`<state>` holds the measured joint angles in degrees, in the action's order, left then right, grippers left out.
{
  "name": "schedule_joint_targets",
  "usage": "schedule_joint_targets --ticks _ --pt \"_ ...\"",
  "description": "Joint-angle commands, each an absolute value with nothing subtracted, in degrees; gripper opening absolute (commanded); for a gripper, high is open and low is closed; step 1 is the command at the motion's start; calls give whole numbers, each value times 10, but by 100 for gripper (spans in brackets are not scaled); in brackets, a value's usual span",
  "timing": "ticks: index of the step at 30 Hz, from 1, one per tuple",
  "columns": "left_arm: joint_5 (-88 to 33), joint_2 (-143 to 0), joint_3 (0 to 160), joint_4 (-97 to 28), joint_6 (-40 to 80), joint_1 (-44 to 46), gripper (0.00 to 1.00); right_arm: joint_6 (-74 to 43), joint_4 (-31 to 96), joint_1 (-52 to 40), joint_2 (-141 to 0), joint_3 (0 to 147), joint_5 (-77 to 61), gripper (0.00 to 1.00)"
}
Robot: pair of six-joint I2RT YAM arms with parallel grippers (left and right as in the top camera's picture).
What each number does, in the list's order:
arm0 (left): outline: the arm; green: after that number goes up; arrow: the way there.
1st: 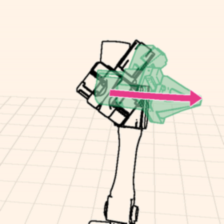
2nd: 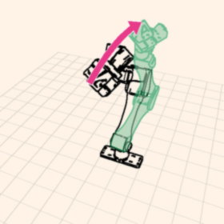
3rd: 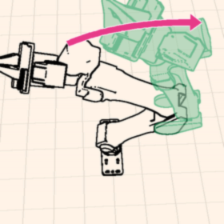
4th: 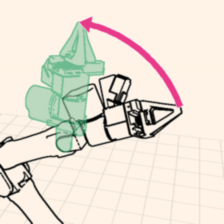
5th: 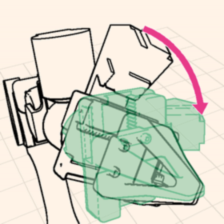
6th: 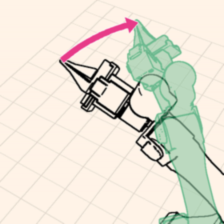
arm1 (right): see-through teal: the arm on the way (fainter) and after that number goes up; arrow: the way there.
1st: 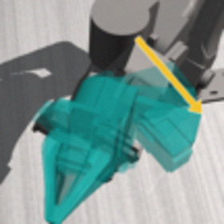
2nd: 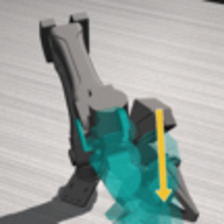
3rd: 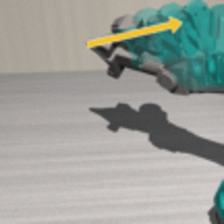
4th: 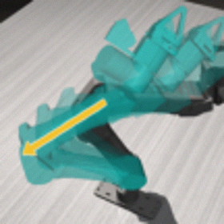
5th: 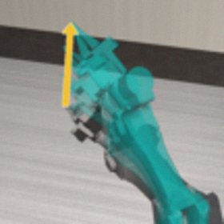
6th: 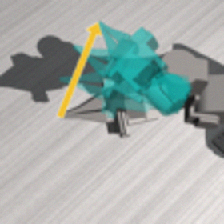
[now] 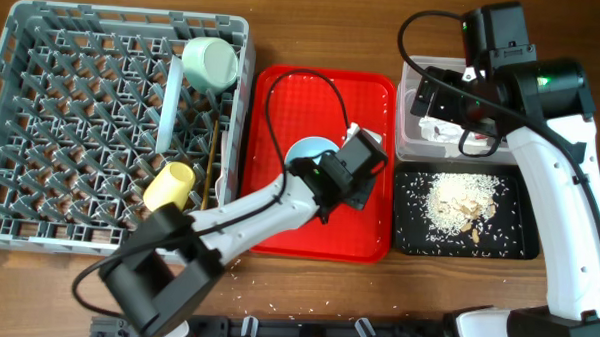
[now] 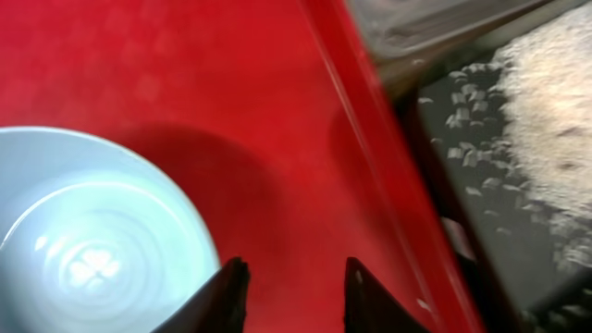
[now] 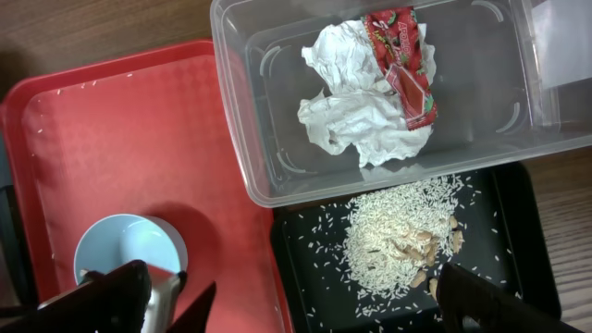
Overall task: Sort waste into correct bins and load items into the dishwasher rack
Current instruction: 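Move the left gripper to the light-blue bowl and grasp its rim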
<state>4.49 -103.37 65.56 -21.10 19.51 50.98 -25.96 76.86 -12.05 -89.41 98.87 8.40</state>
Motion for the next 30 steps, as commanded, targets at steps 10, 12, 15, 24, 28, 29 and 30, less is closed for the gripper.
schedule_joint_targets --ticks 10,12,15,24,28,29,30 --pt "165 -1038 658 -215 198 515 35 -270 768 -118 -898 991 90 100" --pt "166 -1001 660 -227 198 511 41 -270 768 -118 -898 991 90 100" --pt "169 -991 659 -257 198 511 38 -270 768 -118 -898 991 90 100" --pt "182 -1064 639 -267 198 511 30 -270 768 -118 -898 991 90 100" --pt "208 -1070 639 -268 198 511 27 -270 768 -118 -898 991 90 100" --pt "206 -1070 639 -276 198 511 28 -270 768 -118 -898 991 90 100" --pt "204 -1070 639 -286 199 512 15 -270 768 -118 -898 991 90 100"
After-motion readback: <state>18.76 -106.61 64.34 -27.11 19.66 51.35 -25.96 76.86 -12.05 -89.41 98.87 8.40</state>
